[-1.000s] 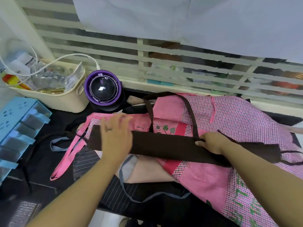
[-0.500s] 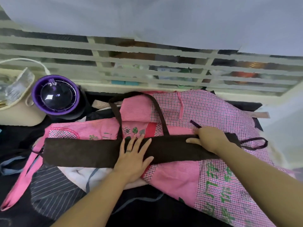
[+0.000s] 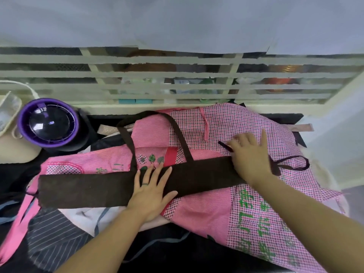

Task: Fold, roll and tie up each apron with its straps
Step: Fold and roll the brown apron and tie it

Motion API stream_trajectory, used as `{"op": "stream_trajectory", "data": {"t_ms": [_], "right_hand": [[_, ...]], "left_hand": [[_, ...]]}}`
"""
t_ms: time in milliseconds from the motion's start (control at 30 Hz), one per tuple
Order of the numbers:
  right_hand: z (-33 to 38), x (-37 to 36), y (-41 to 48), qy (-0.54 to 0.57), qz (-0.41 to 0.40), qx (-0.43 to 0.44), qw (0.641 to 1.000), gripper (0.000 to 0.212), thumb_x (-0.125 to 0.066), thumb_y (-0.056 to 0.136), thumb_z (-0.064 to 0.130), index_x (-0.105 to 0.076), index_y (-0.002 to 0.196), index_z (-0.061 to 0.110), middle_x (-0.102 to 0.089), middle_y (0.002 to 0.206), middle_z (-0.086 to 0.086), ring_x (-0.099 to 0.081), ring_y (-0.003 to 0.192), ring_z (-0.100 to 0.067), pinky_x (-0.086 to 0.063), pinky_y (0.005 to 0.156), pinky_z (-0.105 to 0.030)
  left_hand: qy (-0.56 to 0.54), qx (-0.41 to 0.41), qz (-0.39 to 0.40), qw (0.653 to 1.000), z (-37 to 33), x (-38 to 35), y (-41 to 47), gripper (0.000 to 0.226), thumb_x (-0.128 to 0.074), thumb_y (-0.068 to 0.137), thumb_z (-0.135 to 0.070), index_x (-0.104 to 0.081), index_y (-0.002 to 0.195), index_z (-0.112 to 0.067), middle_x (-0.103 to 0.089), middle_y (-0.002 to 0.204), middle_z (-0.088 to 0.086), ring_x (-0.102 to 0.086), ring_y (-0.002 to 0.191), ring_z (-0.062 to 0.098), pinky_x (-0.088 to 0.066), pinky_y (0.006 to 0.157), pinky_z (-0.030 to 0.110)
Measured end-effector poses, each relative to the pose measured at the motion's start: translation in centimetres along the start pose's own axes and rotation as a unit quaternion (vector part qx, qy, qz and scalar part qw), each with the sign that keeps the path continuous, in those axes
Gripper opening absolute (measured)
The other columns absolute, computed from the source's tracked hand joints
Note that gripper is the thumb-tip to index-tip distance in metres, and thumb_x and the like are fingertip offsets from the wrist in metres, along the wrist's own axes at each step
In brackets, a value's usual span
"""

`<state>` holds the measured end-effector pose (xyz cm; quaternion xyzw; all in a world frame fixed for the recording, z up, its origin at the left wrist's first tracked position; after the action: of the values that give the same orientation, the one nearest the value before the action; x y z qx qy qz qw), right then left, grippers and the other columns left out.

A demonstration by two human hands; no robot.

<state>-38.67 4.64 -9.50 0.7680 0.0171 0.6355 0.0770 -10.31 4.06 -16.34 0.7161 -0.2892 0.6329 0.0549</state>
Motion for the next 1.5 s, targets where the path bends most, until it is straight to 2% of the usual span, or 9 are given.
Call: {"op": "stream_trajectory", "data": {"t_ms": [200,533,633,767,967,1033,1100,1300,1500], "right_hand": [[12.5,-1.0,-3.6,0.128,0.014,0.183,0.975,0.045,-0.038,0.091,0.04,-0.061,0.126,0.024,-0.057,0.136,-0.002,-0.049,0.13,-0.023,-0.022,0.113,-0.052],[-1.3,-6.6,-6.8,0.099,0.155,-0.013,0.983,0.077,0.007,0.096,0.055,-0.037,0.146,0.015,-0.035,0.152,-0.008,-0.029,0.142,-0.027,-0.005,0.116,-0.042],[-0.7,-4.2,-6.9,0.245,0.05,-0.101,0.963,0.056,-0.023,0.101,0.044,-0.053,0.135,0.01,-0.044,0.146,-0.009,-0.03,0.141,-0.027,-0.012,0.117,-0.038],[3.5,-0.1,-8.4,0.485,-0.176,-0.353,0.781,0.018,-0.057,0.093,0.013,-0.059,0.111,0.011,-0.058,0.111,-0.004,-0.055,0.103,-0.016,-0.043,0.094,-0.027],[6.2,-1.5,-7.4,0.739,-0.083,-0.602,0.29,0.028,-0.066,0.089,0.013,-0.057,0.114,0.004,-0.064,0.112,-0.01,-0.062,0.088,-0.016,-0.052,0.081,-0.03],[6.3,-1.1,-6.7,0.789,-0.059,-0.57,0.222,0.03,-0.067,0.087,0.01,-0.06,0.116,0.006,-0.067,0.112,-0.008,-0.065,0.091,-0.017,-0.053,0.072,-0.028],[6.8,-0.8,-6.0,0.814,-0.047,-0.526,0.242,0.039,-0.069,0.084,0.006,-0.06,0.122,0.006,-0.069,0.113,-0.006,-0.066,0.098,-0.018,-0.055,0.077,-0.028],[11.8,-0.8,-4.3,0.747,0.078,-0.444,0.489,0.046,-0.081,0.072,0.019,-0.064,0.115,0.01,-0.069,0.107,0.0,-0.063,0.104,-0.016,-0.046,0.099,-0.035],[14.6,2.2,-4.2,0.732,-0.025,-0.485,0.478,0.03,-0.059,0.093,0.011,-0.059,0.122,0.004,-0.066,0.109,-0.004,-0.062,0.092,-0.013,-0.048,0.088,-0.028]], "left_hand": [[-0.009,-0.011,-0.026,1.0,0.2,-0.6,0.0,0.099,0.025,0.069,-0.081,-0.002,0.15,-0.03,-0.007,0.161,0.0,0.0,0.148,0.025,0.014,0.112,0.048],[-0.001,-0.002,-0.02,1.0,0.2,-0.5,0.1,0.089,0.038,0.061,-0.073,0.02,0.141,-0.037,0.004,0.161,-0.003,0.008,0.147,0.021,0.015,0.113,0.048],[0.008,0.002,-0.016,1.0,0.1,-0.6,0.2,0.095,0.043,0.056,-0.072,0.022,0.142,-0.036,0.009,0.161,-0.005,0.011,0.147,0.021,0.016,0.113,0.048],[0.02,-0.001,-0.02,1.0,0.2,-0.5,0.2,0.099,0.041,0.057,-0.073,0.017,0.146,-0.036,0.007,0.161,-0.004,0.01,0.147,0.021,0.015,0.114,0.049],[0.01,0.004,-0.01,1.0,-0.1,-0.1,0.1,0.084,0.015,0.072,-0.066,0.007,0.151,-0.036,0.005,0.161,-0.004,0.008,0.147,0.022,0.016,0.113,0.048],[0.004,0.003,-0.014,1.0,0.0,-0.1,0.1,0.084,0.015,0.073,-0.067,0.005,0.151,-0.035,0.003,0.161,-0.003,0.007,0.148,0.022,0.016,0.113,0.048],[0.011,-0.002,-0.014,1.0,0.1,-0.2,0.0,0.09,0.024,0.07,-0.073,0.008,0.15,-0.035,0.004,0.161,-0.003,0.007,0.148,0.022,0.015,0.113,0.049],[-0.005,-0.001,-0.018,1.0,0.1,-0.1,0.0,0.102,0.033,0.064,-0.075,0.002,0.152,-0.034,0.005,0.161,-0.006,0.011,0.147,0.019,0.015,0.114,0.049],[-0.005,-0.005,0.005,1.0,-0.3,0.3,0.0,0.087,0.018,0.07,-0.066,0.008,0.151,-0.036,0.011,0.16,-0.009,0.014,0.146,0.018,0.017,0.114,0.047]]}}
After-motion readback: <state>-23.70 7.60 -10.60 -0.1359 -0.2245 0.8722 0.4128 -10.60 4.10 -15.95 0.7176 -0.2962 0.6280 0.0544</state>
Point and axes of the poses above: each hand's wrist, its own y-axis towards the middle knuckle, its own x-axis out of the back of the hand, z = x × y, the point moved 2 cm from there along y, towards the middle knuckle
